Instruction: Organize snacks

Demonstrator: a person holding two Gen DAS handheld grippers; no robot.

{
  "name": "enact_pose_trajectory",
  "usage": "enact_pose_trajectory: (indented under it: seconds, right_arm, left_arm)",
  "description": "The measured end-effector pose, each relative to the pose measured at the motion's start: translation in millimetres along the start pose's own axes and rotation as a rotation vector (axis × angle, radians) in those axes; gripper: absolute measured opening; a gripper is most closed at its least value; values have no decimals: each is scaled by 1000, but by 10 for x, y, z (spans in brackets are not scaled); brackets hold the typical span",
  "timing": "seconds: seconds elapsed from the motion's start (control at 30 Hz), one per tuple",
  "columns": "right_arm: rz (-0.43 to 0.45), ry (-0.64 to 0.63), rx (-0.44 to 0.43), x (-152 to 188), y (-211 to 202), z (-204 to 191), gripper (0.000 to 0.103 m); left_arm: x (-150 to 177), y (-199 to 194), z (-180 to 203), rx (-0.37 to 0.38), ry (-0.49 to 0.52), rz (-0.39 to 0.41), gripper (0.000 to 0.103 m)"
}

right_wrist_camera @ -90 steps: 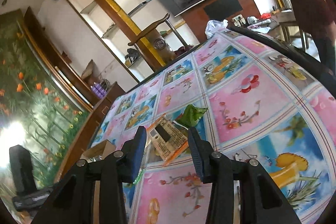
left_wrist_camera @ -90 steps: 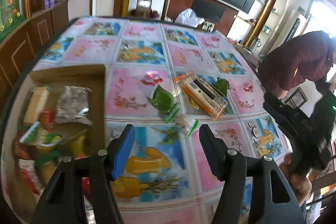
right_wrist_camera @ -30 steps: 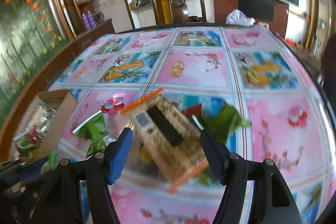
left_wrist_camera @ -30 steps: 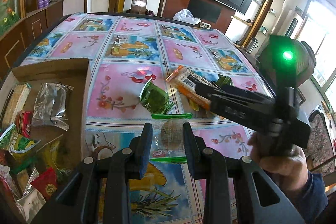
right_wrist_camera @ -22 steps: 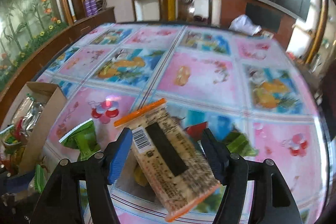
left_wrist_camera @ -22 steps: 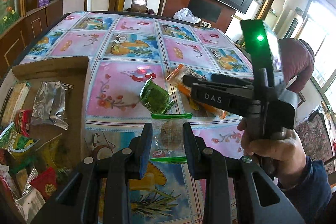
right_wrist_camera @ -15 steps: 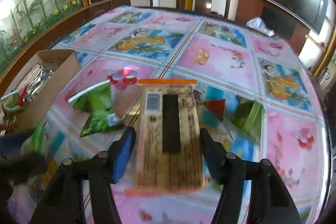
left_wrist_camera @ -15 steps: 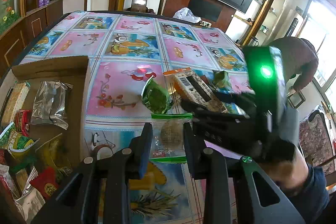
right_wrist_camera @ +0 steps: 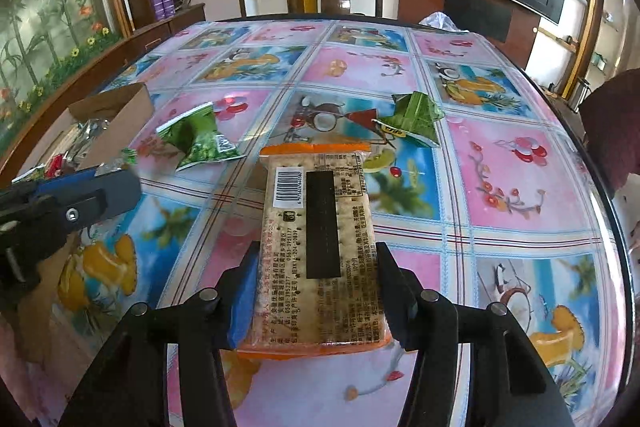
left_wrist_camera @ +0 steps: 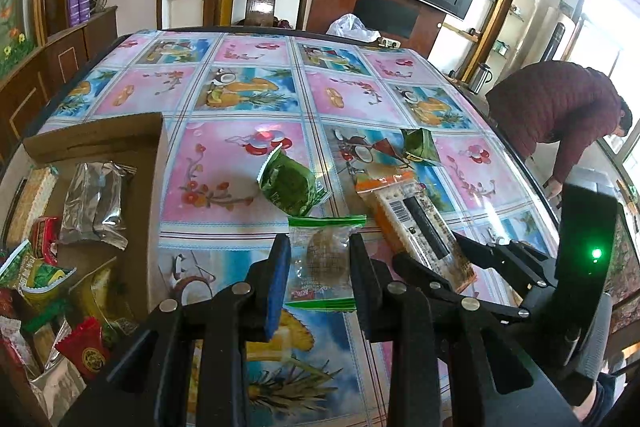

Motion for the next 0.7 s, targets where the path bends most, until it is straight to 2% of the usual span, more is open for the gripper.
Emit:
enact_pose_trajectory:
  seconds: [0.27, 0.4, 0.5, 0.7]
  right_arm:
    - [17, 68, -58, -66, 47, 92, 60]
    - [13, 34, -21, -47, 32, 44, 57]
    - [21, 59, 0, -41, 4, 98, 57]
    - [85, 89, 1, -80, -115, 157, 57]
  left_arm:
    - [30, 45, 50, -17, 25, -8, 28]
    - [44, 39, 94, -35, 54, 3, 28]
    - [51, 28, 122, -50, 71, 14, 28]
    - [62, 24, 151, -57, 90, 18, 28]
Point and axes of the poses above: each gripper's, at about its wrist camera, not at the fingertips, and y roughly the way its jaws point, z to its right, x to its underside, the point moved 2 cm from there along y, roughly the way its jaws point, and after that the axes turned 6 degrees about z, right-handed, at the moved point
